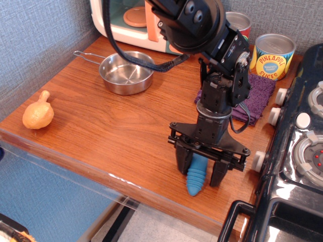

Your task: Move the fork to the right of the drumstick

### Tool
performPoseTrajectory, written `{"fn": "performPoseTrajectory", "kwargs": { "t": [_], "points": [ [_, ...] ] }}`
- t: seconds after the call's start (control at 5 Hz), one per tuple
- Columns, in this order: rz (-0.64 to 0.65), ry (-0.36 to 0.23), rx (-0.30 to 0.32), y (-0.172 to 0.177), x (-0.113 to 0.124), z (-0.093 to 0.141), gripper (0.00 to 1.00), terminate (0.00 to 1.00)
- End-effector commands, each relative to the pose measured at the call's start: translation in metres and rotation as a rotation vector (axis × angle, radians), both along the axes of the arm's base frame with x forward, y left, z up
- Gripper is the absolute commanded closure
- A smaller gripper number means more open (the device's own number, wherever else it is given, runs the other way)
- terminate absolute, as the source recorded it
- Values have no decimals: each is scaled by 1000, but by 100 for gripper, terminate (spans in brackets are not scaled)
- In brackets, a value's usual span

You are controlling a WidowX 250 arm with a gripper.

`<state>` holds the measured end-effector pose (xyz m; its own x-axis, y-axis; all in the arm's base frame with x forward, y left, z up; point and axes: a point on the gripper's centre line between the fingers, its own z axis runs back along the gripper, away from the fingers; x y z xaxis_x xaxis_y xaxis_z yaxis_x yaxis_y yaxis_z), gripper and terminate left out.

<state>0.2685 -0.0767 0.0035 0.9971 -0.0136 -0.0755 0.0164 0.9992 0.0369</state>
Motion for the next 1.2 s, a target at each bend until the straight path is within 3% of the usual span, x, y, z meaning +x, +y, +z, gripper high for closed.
{"fn": "performPoseTrajectory", "kwargs": {
  "t": [0.0,0.2,0.4,0.6,1.0],
  "points": [
    [-22,-13,-15,7,2,6,100,0],
    [-76,-75,-43,6,2,36,100,0],
    [-82,-183,-66,26,-1,78,100,0],
    [-56,-209,-70,69,-2,90,100,0],
    [-51,-105,35,155,7,57,100,0]
  ]
}}
